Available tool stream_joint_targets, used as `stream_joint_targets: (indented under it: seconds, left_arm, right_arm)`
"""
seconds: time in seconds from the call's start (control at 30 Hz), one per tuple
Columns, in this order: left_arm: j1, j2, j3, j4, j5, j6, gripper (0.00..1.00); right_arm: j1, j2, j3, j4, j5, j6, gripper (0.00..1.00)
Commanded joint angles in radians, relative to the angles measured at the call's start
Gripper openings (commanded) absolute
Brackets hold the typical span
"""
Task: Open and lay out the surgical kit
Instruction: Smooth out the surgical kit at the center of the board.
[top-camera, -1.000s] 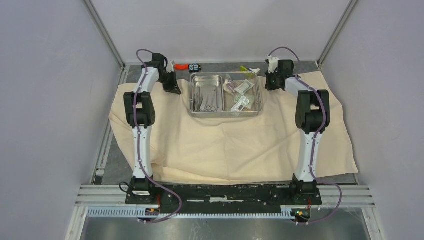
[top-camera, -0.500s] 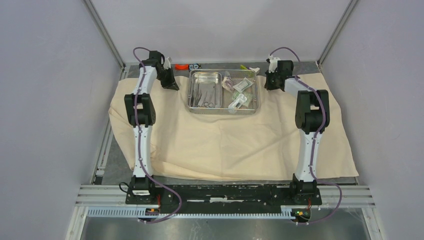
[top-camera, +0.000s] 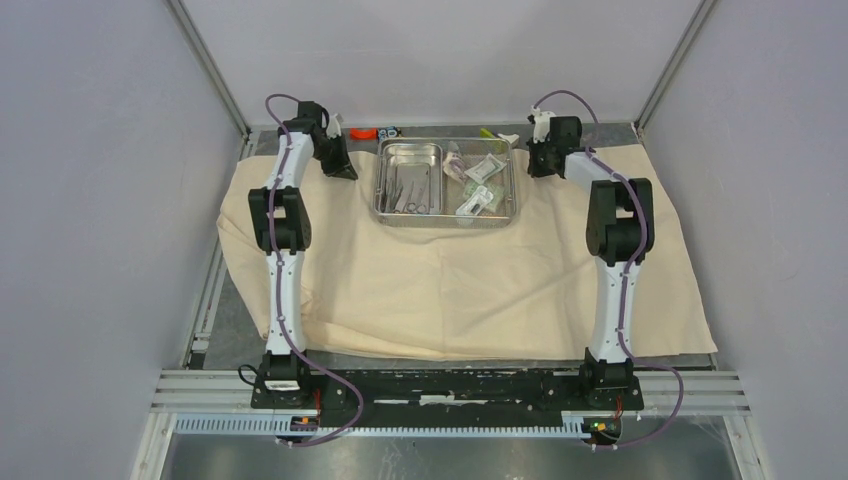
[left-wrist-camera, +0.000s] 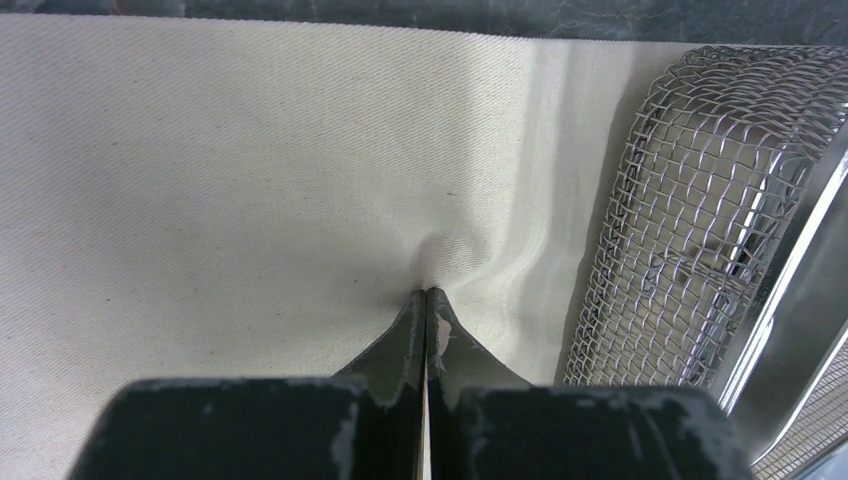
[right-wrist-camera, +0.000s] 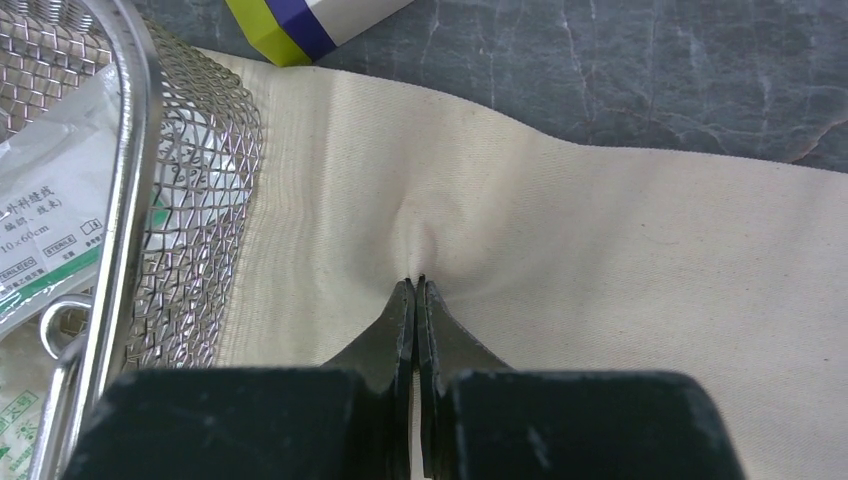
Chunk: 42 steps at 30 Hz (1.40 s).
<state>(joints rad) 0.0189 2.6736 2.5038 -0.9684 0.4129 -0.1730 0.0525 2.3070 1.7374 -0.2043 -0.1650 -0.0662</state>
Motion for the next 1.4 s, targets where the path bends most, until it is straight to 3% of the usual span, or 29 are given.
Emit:
stream_joint_targets:
  seconds: [0.0,0.8,1.37]
  left_arm:
    - [0.037,0.050,-0.001,0.095,-0.124,-0.005,0.02]
    - [0.060,-0.025,-0.135,0.146,-0.167,0.003,0.02]
    - [0.067,-0.026,-0.139,0.154,-0.191,0.017,0.02]
  right_arm:
    - [-0.001,0.058,0.060,-0.025,0.051,-0.030,0.00]
    - [-0.046,0.103,0.156,-0.075,0.085,-0.069,0.00]
    - [-0.074,0.125,0.184,-0.089,0.108,-0.089,0.00]
